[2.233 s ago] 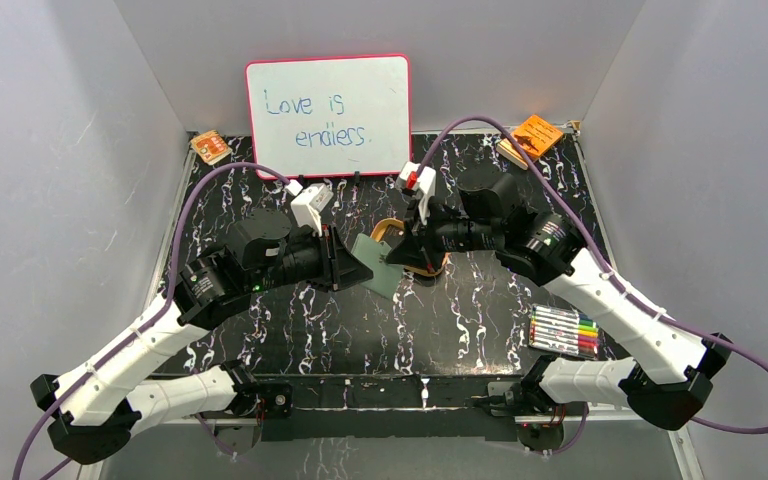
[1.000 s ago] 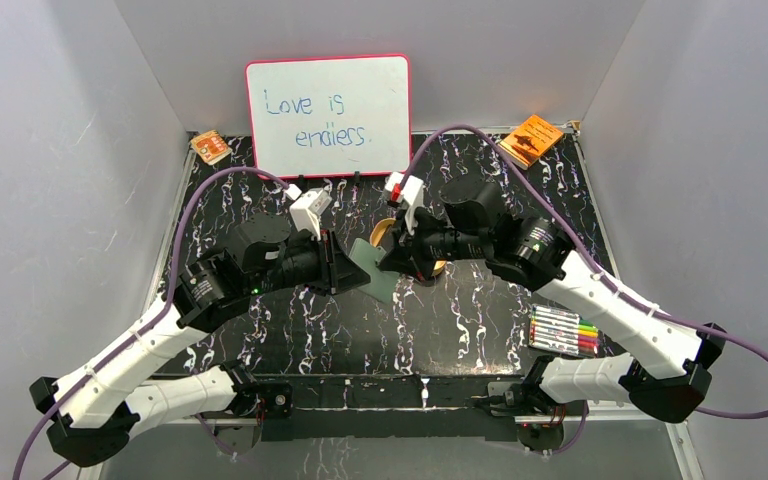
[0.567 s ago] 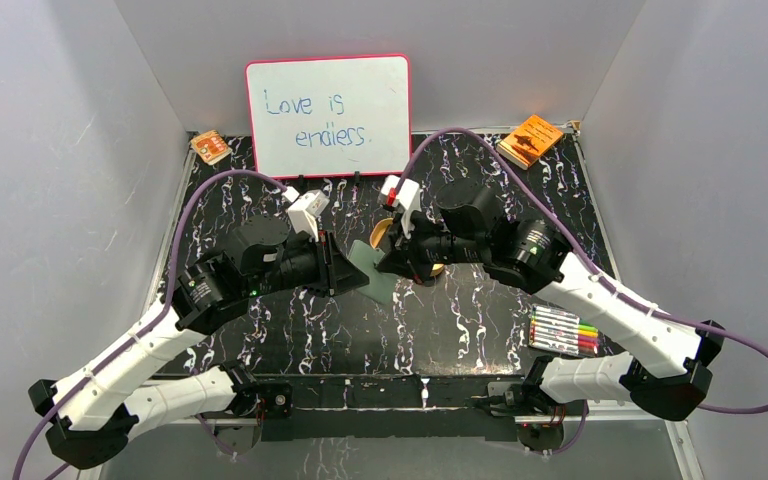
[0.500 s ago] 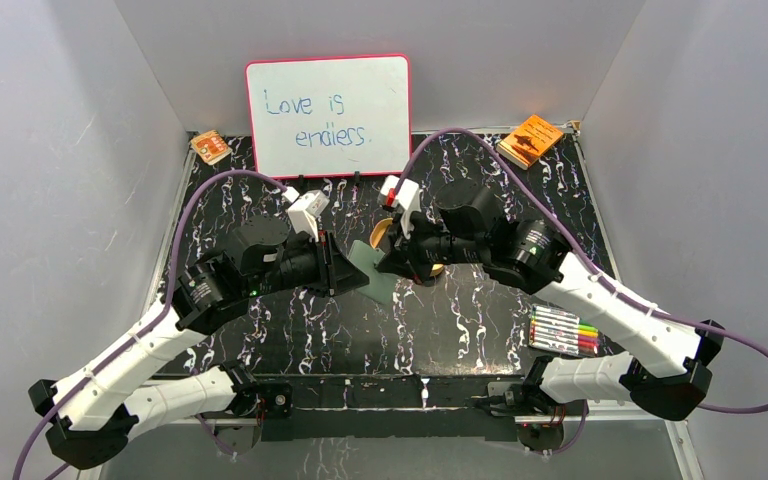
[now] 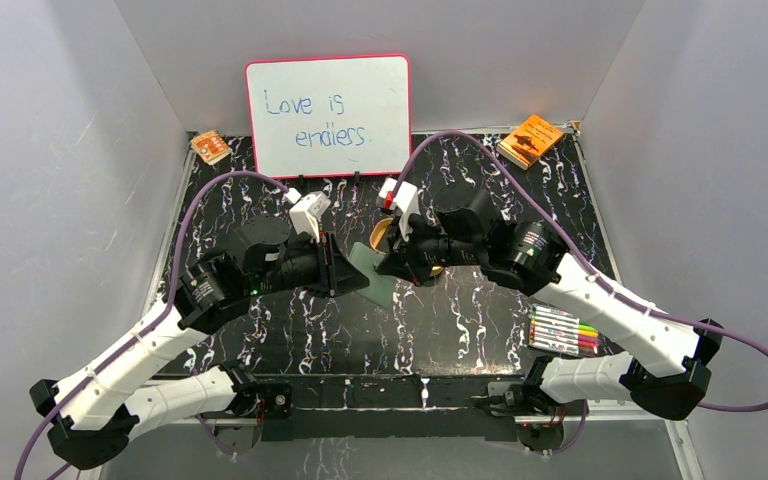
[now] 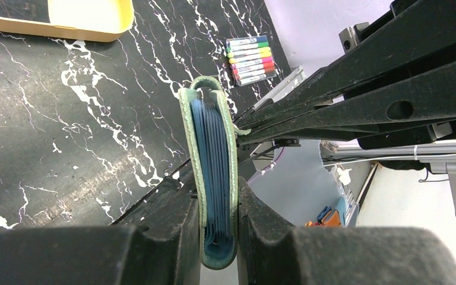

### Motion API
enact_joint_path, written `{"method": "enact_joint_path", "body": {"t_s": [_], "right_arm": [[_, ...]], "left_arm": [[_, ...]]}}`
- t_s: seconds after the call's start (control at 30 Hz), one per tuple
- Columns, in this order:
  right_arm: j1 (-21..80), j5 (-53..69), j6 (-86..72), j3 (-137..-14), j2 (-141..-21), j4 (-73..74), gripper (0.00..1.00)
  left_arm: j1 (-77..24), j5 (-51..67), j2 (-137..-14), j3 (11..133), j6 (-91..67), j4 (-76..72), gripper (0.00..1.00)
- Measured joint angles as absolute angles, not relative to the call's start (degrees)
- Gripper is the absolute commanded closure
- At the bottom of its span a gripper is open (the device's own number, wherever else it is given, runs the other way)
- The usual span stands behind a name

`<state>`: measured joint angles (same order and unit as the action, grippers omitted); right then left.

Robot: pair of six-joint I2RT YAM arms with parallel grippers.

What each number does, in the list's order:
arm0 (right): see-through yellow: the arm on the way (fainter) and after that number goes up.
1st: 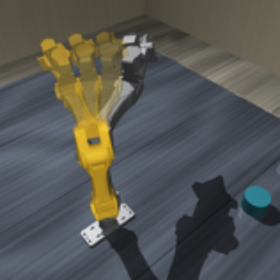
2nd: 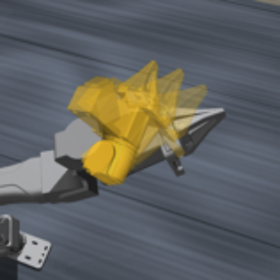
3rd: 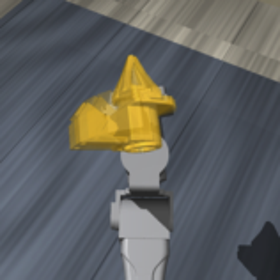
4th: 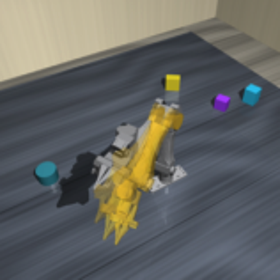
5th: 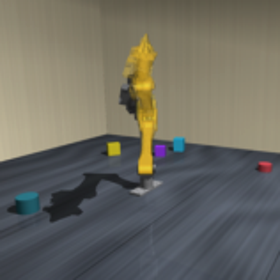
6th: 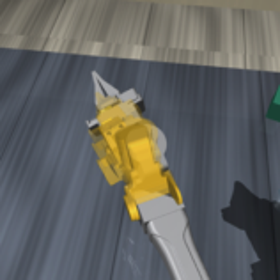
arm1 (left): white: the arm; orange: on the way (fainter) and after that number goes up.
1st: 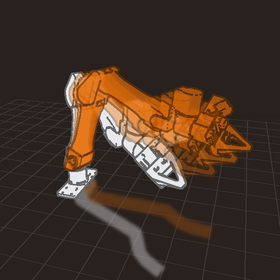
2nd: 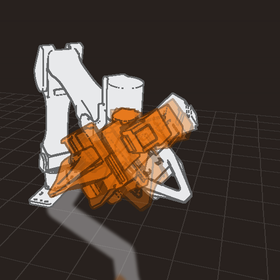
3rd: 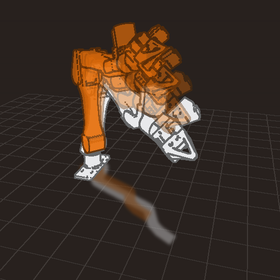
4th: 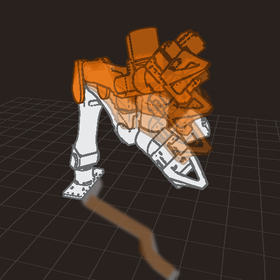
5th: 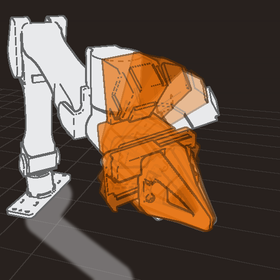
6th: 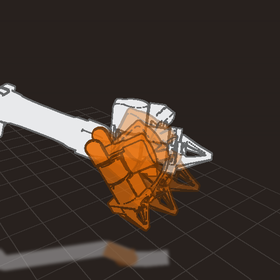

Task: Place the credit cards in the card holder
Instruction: Close the card holder.

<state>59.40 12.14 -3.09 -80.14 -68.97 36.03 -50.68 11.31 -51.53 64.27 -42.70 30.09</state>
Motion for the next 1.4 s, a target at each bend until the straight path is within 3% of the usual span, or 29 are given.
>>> {"method": "enact_joint_path", "body": {"t_s": [1.4], "right_arm": [[59.37,13.89,-4.1,-77.82,-69.8,36.16,1.0]], "left_arm": [[-50.3,14.39,-53.06,64.2,-43.09,31.86,1.0]]}}
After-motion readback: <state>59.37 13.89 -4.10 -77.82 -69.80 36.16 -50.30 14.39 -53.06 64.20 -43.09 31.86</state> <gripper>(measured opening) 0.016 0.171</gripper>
